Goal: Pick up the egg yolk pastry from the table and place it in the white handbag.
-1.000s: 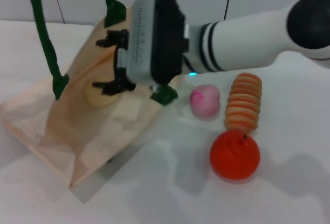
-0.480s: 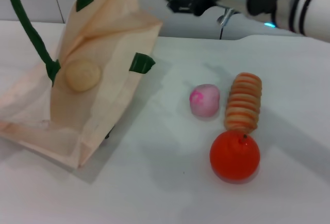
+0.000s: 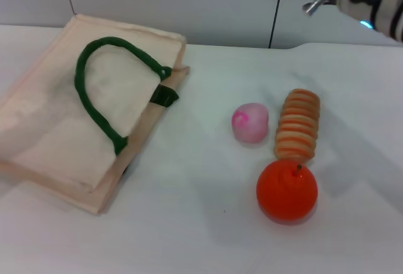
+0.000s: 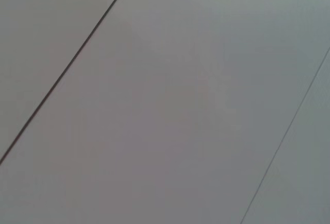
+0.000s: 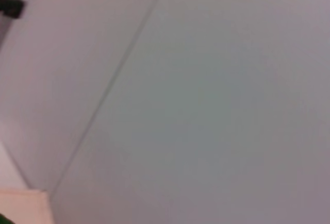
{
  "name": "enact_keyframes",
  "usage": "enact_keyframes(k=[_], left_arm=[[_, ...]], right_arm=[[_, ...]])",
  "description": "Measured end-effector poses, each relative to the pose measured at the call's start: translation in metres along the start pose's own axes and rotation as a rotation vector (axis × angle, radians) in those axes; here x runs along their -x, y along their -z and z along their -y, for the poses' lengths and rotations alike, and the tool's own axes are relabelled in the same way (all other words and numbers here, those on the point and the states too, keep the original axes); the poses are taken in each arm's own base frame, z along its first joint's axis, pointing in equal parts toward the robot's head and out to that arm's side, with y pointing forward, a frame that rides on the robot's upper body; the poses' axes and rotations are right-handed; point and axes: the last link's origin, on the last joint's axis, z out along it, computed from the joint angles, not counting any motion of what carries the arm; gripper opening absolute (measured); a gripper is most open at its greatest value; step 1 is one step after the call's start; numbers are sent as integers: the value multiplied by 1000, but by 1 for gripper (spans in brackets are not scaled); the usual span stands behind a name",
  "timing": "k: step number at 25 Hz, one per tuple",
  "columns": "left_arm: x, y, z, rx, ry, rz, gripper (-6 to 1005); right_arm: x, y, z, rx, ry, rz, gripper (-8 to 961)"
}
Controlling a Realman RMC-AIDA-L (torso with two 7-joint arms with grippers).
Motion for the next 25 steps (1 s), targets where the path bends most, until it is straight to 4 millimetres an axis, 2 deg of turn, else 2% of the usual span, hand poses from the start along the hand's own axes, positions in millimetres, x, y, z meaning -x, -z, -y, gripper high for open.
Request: enact_keyframes(k=[5,11,12,15,18,20,25], left_arm=[[19,-3,-1,-34,-121,-76,592],[51,-11,5,-155,-291,-115,825],[51,-11,5,-155,-291,-115,836],[69,-18,11,-230,-359,-145,867],[76,-20,16,-286,-413,-148,878],[80,-17,19,-324,-450,-150,878],[93,-18,24,-422,-541,-168,878]], right_arm=[[-13,14,19,-150,-40,-7,888],[-29,24,36,-245,-115,-23,888],[-32,25,39,-245,-130,-22,888],[-47,30,49,-211,-209,12,888],[-70,45,55,-167,-332,171,888],[-84,57,55,-193,-365,289,888],[-114,84,52,-350,-347,361,888]])
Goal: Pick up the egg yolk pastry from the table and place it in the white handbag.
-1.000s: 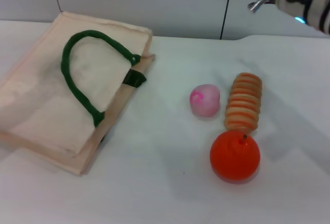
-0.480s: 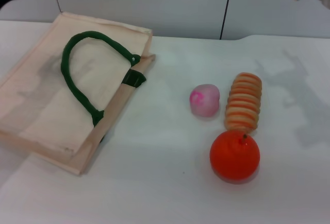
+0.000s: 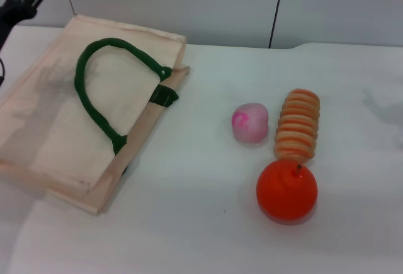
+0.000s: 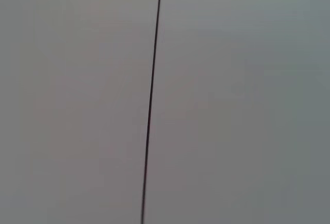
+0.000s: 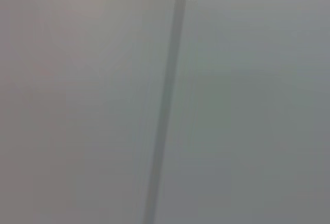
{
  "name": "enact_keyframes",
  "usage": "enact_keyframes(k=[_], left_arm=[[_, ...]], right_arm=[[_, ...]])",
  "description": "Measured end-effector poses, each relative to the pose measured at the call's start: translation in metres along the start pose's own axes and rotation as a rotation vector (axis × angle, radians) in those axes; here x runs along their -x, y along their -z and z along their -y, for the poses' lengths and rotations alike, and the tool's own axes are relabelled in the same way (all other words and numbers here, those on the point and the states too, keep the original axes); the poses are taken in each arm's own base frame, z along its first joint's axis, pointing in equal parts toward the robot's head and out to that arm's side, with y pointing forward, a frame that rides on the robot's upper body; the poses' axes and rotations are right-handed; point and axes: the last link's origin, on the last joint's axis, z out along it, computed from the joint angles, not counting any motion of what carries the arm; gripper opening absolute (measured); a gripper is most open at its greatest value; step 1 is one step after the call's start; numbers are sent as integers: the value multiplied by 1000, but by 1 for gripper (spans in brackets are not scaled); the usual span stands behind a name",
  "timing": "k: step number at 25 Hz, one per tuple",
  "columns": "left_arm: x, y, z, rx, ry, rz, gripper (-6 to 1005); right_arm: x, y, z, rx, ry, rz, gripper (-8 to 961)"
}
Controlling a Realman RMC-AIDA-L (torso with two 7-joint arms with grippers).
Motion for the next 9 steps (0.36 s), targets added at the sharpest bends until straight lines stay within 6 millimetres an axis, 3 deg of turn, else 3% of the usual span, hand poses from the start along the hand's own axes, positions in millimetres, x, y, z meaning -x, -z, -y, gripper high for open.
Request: enact_keyframes(k=[9], left_arm=[[23,2,-22,-155,-218,-2,878]], right_arm=[[-28,42,25,-284,-90,-35,888]])
